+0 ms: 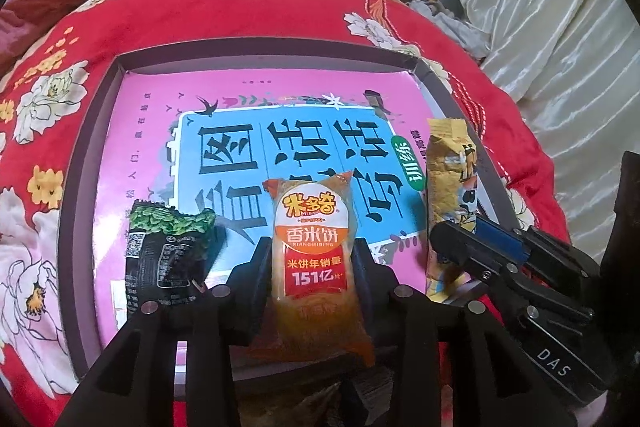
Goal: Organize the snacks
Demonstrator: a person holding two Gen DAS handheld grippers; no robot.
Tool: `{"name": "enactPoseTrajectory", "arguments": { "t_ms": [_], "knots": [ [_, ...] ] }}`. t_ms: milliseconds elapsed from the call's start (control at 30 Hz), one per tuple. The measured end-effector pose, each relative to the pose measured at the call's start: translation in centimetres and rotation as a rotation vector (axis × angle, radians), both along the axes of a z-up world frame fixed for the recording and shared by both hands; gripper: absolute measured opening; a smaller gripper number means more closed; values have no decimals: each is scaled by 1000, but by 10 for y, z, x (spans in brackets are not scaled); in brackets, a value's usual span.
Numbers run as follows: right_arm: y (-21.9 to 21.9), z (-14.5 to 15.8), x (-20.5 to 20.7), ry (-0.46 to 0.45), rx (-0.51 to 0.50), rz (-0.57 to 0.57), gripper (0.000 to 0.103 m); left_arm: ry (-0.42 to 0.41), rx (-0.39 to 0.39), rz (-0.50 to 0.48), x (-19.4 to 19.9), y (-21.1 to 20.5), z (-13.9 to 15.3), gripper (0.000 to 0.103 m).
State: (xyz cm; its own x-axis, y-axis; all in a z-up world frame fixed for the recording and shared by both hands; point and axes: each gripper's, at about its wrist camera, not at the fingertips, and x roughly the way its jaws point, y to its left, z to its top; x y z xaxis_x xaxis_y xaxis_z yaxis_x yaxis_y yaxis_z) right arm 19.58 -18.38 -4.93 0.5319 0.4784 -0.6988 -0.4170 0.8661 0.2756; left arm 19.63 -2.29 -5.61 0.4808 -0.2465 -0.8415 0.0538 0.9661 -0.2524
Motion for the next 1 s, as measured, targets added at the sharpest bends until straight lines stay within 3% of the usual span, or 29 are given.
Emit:
{"name": "enactPoseTrajectory", "arguments": {
  "t_ms": [533,1000],
  "knots": [
    [-2,7,-3,-17,26,8,25,-12,-16,40,-2,15,9,48],
    [-5,13,-5,-40,49,10,33,-30,-20,43,-12,18,21,65]
  ]
}}
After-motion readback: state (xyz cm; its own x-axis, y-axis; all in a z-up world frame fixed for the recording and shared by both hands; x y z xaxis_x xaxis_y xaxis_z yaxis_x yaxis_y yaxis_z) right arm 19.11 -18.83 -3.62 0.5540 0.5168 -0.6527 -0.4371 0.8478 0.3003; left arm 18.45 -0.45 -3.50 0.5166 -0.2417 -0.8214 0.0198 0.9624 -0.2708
